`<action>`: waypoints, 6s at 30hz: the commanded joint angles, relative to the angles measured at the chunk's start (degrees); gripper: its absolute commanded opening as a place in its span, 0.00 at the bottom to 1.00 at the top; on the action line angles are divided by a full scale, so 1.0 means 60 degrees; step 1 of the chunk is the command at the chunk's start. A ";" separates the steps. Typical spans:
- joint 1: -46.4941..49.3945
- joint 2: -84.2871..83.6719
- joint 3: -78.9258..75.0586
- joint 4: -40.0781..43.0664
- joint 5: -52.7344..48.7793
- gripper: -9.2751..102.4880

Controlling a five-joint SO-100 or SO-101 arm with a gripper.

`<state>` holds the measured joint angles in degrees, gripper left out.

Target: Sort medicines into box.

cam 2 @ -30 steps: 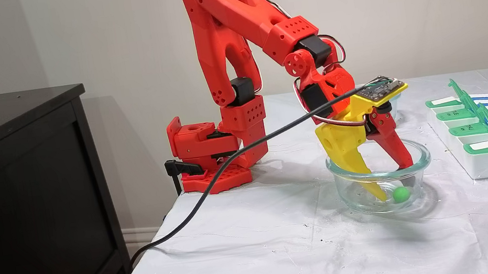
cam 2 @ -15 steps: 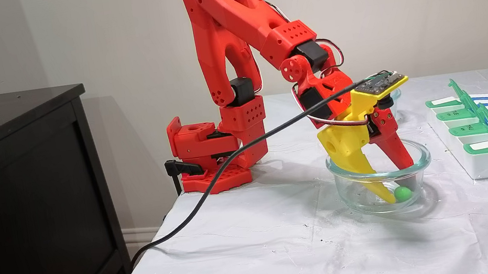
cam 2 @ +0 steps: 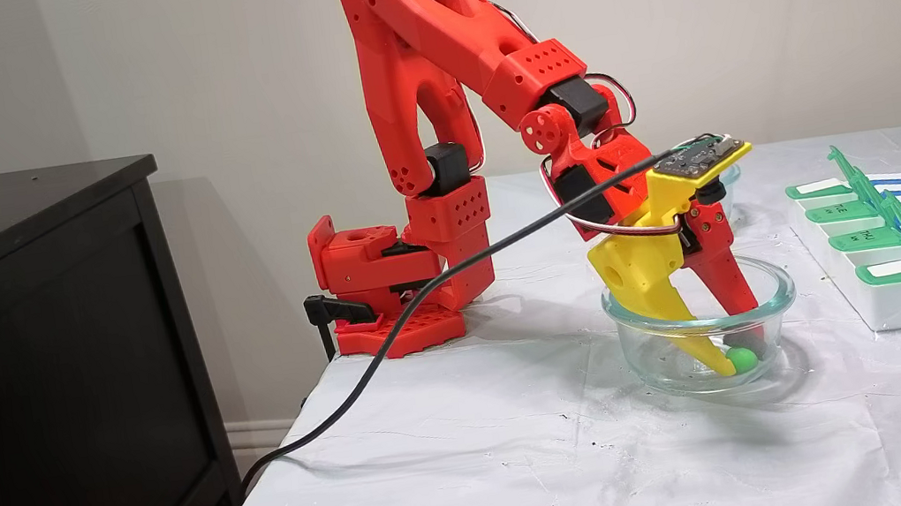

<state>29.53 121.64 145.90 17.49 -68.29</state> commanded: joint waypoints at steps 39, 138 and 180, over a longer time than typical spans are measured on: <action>-0.3853 -0.0103 -0.3340 -0.0601 0.7778 0.08; -0.6841 -0.0879 -0.2695 -0.4849 1.1001 0.08; -0.7559 -0.0776 -0.2944 -0.1904 1.0752 0.08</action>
<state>-15.29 111.45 130.69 1.93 -4.13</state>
